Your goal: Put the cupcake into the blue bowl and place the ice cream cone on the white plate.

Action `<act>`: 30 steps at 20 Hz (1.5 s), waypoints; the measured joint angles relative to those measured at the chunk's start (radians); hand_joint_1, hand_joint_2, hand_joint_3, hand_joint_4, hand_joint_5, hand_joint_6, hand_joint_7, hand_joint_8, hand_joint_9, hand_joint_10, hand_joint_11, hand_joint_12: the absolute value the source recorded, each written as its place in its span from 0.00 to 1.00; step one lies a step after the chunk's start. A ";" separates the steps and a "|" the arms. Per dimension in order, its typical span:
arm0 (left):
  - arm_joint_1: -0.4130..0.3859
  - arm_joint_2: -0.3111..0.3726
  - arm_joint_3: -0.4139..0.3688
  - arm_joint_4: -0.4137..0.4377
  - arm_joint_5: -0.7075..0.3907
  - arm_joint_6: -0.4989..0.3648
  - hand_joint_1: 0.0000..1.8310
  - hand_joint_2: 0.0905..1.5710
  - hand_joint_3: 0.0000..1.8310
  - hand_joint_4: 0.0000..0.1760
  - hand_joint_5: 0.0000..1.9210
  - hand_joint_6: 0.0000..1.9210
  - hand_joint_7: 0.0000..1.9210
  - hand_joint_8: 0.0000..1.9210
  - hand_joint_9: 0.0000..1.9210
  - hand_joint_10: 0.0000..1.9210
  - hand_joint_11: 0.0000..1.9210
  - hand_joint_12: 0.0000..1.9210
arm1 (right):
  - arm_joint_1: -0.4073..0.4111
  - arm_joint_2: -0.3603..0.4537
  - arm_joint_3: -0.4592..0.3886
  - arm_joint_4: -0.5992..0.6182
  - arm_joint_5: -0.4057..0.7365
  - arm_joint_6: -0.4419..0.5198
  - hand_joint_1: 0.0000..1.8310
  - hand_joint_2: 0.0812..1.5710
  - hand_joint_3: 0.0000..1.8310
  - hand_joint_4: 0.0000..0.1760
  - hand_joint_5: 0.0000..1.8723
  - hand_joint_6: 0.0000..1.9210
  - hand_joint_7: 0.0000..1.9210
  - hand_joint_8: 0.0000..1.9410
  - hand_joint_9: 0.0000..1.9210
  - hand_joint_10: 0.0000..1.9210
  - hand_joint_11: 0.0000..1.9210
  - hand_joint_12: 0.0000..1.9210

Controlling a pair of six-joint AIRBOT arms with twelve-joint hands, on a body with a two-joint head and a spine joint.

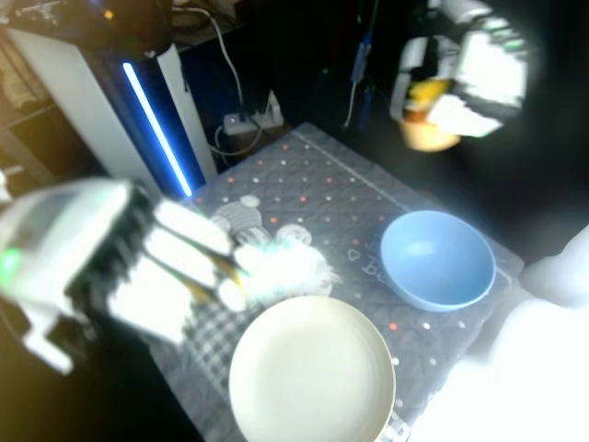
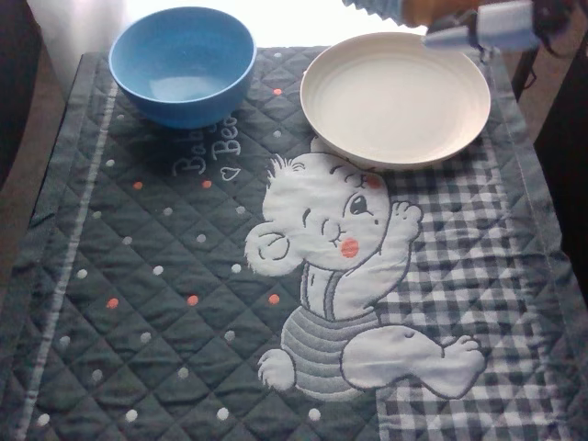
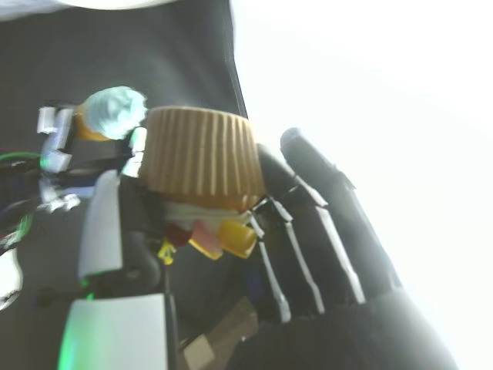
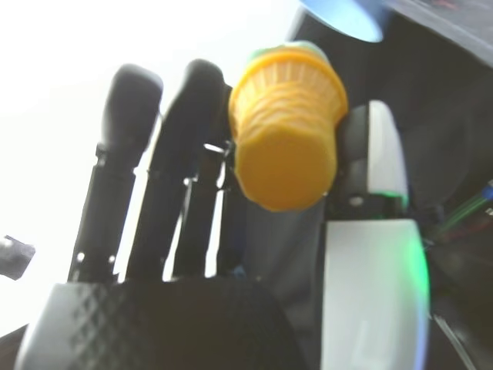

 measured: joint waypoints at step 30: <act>0.004 -0.317 0.312 0.322 0.219 -0.321 0.43 0.48 0.00 0.51 0.11 0.00 0.10 0.00 0.12 0.00 0.00 0.35 | 0.070 -0.179 0.203 0.026 -0.323 -0.001 0.29 0.49 0.00 0.56 0.07 0.00 0.10 0.00 0.14 0.00 0.00 0.53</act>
